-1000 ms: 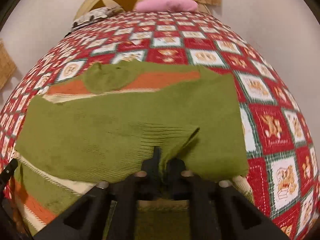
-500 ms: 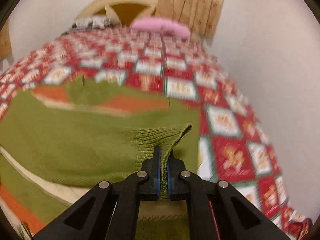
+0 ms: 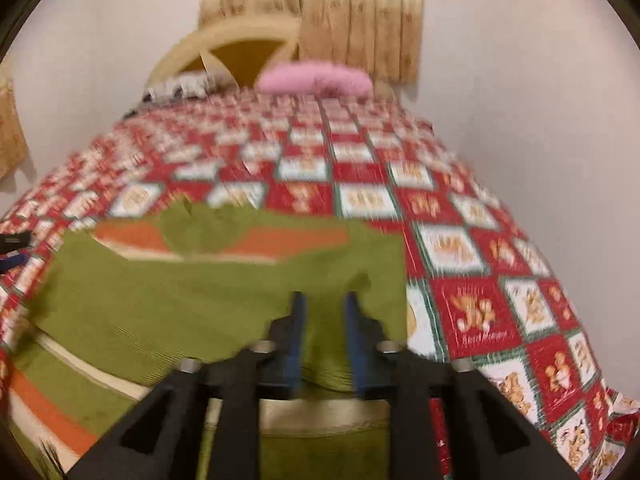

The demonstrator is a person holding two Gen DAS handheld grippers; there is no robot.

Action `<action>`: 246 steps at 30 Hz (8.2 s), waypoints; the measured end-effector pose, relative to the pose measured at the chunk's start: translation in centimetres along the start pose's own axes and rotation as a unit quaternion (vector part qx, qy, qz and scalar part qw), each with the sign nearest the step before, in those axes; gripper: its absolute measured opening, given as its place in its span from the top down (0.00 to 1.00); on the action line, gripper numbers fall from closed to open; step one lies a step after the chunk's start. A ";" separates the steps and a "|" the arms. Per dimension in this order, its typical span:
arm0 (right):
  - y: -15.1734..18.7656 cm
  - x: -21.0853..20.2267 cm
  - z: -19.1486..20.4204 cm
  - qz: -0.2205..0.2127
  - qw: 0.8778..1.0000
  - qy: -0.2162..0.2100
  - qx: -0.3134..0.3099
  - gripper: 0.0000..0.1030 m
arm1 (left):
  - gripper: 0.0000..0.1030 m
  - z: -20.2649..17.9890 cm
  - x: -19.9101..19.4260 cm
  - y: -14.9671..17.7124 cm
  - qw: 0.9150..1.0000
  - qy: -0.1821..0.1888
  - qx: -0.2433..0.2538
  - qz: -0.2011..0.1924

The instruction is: Fold small clothes

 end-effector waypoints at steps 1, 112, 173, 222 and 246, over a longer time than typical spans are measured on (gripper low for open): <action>-0.2 -0.4 1.1 -0.005 1.000 -0.011 -0.005 0.56 | 0.04 -0.5 1.4 0.2 1.000 0.018 -0.002 0.018; 26.0 -24.3 -10.9 0.125 0.981 -0.068 0.132 0.39 | 0.05 -5.3 -19.2 31.2 0.979 -0.062 0.191 0.043; 12.8 -6.6 -7.8 0.137 0.966 -0.091 0.198 0.94 | 0.19 -8.4 -14.0 20.7 0.951 0.143 0.261 0.080; 12.4 -11.6 -4.9 0.066 0.997 -0.023 -0.027 0.91 | 0.93 -4.9 -10.9 19.3 0.986 0.122 0.104 0.053; 6.4 -12.6 -5.1 0.010 1.000 0.002 -0.010 0.91 | 0.95 -6.9 -12.6 11.7 0.988 0.064 0.138 -0.034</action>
Point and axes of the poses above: each gripper's, at about its wrist camera, not at the fingertips, and x roughly the way its jaws point, z to its left, y to its underside, the point moved 10 cm from there along x, roughly the way its jaws point, and after that the axes turned 5 degrees about -z, right-handed, at the moved point
